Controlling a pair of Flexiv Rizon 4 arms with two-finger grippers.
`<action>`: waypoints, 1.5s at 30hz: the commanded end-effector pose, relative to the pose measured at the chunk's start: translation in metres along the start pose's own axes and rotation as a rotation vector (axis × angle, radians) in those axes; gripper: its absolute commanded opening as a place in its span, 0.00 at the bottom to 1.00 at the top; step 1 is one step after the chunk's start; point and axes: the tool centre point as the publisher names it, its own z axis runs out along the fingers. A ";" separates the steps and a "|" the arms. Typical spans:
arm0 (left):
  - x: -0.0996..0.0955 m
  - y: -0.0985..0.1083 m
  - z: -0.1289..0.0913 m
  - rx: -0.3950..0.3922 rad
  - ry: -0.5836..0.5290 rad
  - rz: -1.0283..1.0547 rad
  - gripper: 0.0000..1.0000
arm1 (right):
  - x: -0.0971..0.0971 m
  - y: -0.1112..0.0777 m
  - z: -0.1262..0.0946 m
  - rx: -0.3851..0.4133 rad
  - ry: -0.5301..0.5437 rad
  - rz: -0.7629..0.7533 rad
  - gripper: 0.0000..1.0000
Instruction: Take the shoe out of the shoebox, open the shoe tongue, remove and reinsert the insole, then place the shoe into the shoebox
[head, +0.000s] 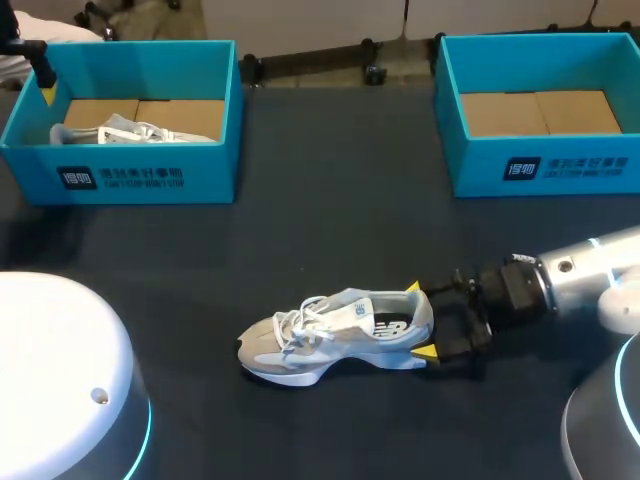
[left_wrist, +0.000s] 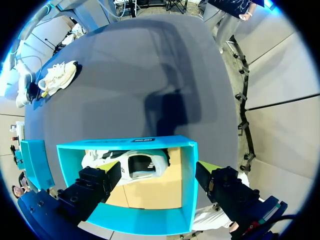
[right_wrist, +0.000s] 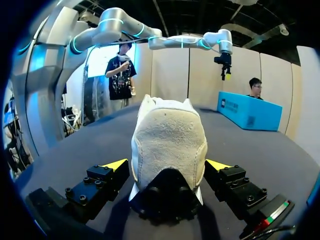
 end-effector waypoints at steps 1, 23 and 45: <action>0.000 0.000 -0.001 0.000 0.003 0.001 1.00 | 0.001 0.000 0.007 -0.001 -0.004 0.005 1.00; 0.000 0.000 -0.001 0.000 0.003 0.001 1.00 | -0.005 -0.005 0.023 0.005 -0.006 0.012 1.00; 0.000 0.000 -0.001 0.000 0.003 0.001 1.00 | 0.003 -0.004 0.021 0.017 -0.122 0.023 0.00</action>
